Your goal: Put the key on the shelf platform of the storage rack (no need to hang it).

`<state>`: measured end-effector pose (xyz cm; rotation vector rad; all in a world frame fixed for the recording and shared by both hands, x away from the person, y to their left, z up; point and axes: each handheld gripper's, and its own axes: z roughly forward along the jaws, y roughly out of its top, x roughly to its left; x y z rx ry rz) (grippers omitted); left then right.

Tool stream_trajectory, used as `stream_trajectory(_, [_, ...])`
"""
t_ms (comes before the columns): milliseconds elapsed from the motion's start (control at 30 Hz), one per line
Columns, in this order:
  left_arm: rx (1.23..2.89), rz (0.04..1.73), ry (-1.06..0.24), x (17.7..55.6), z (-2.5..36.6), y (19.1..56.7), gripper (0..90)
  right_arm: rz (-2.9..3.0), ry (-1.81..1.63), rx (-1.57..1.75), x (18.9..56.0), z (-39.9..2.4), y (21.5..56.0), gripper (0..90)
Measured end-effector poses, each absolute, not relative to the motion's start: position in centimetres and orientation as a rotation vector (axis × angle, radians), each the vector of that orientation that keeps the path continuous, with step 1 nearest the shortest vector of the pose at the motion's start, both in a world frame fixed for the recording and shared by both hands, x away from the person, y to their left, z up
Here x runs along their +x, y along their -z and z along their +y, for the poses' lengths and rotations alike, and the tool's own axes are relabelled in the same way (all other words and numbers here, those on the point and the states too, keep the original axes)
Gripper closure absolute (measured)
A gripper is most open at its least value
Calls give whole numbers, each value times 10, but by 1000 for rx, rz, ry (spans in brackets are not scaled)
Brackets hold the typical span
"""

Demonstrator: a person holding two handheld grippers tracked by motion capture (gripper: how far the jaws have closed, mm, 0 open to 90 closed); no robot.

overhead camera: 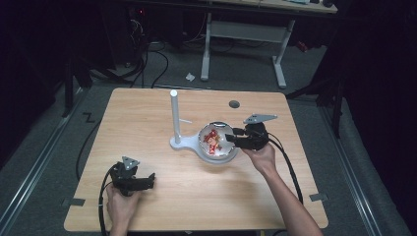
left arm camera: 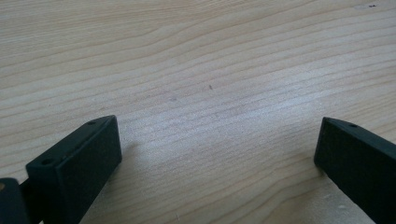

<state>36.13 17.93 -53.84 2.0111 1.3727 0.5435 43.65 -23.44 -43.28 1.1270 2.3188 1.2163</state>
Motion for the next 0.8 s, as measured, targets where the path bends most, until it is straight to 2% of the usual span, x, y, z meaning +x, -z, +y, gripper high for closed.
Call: stream_trajectory(800, [2009, 1373, -544, 361, 179, 539, 9, 2197, -1287, 1217, 421, -275, 427, 525])
